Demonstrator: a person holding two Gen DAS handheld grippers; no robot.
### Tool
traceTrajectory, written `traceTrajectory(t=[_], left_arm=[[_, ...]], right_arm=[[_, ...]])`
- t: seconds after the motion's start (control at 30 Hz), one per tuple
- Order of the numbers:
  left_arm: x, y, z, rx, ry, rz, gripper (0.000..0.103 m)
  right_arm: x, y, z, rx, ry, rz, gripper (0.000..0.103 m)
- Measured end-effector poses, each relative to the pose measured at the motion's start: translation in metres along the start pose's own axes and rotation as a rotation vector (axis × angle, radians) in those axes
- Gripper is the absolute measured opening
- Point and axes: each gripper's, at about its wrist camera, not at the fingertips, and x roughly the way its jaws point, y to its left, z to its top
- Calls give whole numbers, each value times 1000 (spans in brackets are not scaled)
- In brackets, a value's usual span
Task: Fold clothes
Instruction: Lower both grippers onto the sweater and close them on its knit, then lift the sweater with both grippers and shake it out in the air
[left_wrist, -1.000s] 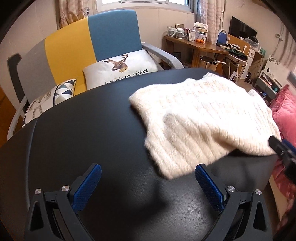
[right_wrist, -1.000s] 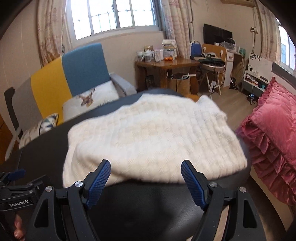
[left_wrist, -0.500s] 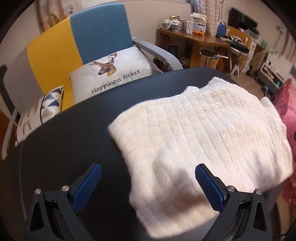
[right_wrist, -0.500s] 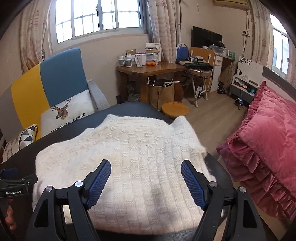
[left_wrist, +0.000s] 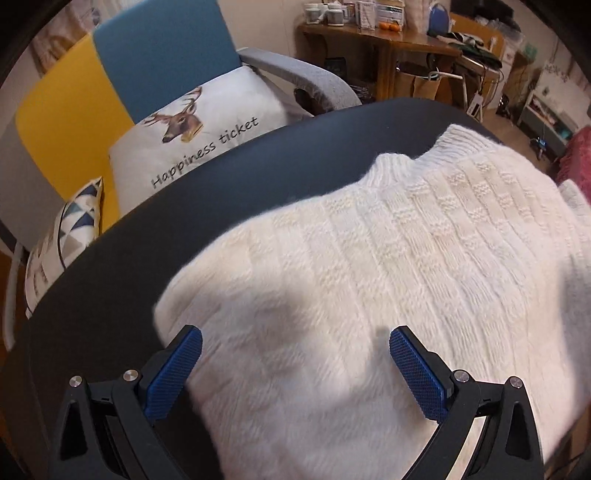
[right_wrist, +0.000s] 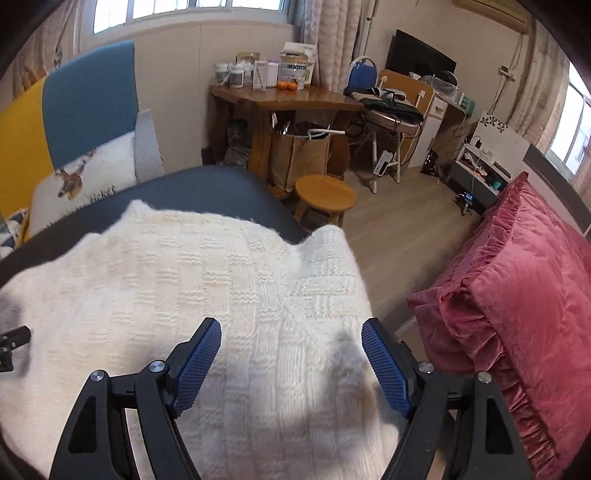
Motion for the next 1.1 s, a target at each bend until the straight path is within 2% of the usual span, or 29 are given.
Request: traceTrajectory(t=[0.23, 0.47, 0.67, 0.73, 0.77, 0.87, 0.9, 0.93, 0.97, 1.0, 1.1], left_arm=[[18, -15, 19, -12, 10, -80, 103], [30, -26, 28, 9, 15, -83, 103], [36, -34, 33, 17, 19, -92, 103], [36, -38, 31, 31, 14, -91, 103], [34, -43, 30, 51, 4, -91, 101], [24, -58, 25, 124, -32, -102, 79], [20, -64, 23, 148, -41, -108, 63], [16, -69, 21, 170, -49, -114, 50], [14, -72, 19, 185, -56, -117, 45], [12, -74, 18, 196, -63, -117, 33], [6, -81, 15, 231, -84, -119, 15]], right_arm=[[35, 25, 16, -73, 58, 108, 81], [62, 48, 15, -133, 127, 136, 81], [69, 41, 10, -74, 122, 179, 82], [66, 44, 9, -83, 103, 178, 76], [64, 46, 8, -79, 90, 189, 65], [57, 51, 6, -70, 54, 217, 35], [55, 52, 6, -64, 45, 223, 25], [53, 53, 5, -58, 36, 229, 22], [52, 51, 5, -44, 31, 238, 18], [50, 49, 5, -28, 28, 249, 14], [44, 34, 2, 70, 30, 324, 9]])
